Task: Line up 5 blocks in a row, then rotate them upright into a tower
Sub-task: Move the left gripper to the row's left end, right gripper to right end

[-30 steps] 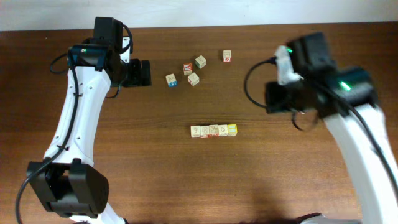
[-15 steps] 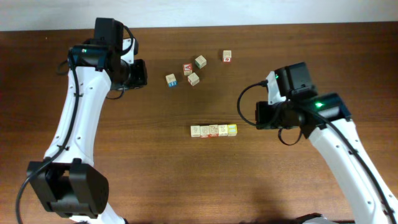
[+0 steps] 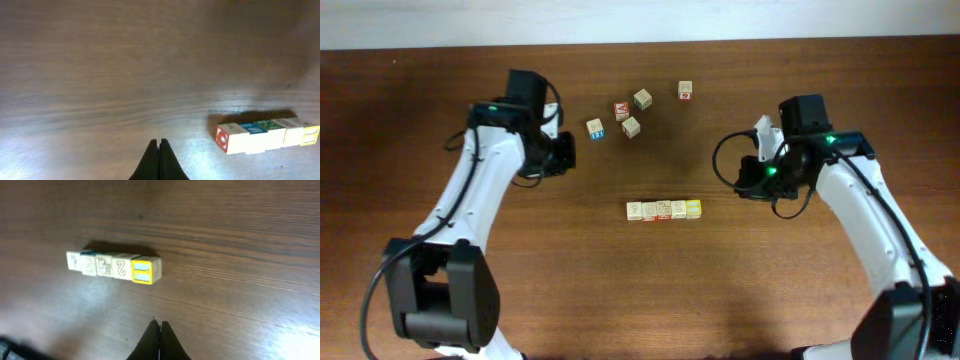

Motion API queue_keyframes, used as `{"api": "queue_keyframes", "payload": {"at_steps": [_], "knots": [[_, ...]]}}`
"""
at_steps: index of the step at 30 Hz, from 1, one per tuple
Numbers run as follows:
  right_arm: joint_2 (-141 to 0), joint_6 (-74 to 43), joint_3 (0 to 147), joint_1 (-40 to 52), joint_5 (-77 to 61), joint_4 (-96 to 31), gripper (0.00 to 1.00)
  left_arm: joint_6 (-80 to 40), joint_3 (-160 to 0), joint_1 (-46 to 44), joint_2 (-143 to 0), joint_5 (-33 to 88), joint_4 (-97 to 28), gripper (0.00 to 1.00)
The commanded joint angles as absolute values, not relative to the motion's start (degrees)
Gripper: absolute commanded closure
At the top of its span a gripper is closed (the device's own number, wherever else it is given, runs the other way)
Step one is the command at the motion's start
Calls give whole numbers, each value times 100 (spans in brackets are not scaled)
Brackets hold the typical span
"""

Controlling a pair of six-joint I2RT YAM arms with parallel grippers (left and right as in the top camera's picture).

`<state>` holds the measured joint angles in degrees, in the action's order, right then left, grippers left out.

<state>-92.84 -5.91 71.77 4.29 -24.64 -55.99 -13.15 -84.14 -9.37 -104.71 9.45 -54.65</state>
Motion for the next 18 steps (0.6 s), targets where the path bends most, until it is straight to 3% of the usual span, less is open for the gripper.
{"api": "queue_keyframes", "payload": {"at_steps": [1, 16, 18], "knots": [[-9609, -60, 7124, 370, -3050, -5540, 96, -1347, -7747, -1352, -10492, 991, -4947, 100], [-9891, -40, 7124, -303, -3599, -5199, 96, -1343, -7391, -1673, -9996, 1911, -4541, 100], [-9963, -23, 7124, -436, -3645, -5363, 96, -1343, -7216, -1629, -9996, 2502, -4329, 100]]}}
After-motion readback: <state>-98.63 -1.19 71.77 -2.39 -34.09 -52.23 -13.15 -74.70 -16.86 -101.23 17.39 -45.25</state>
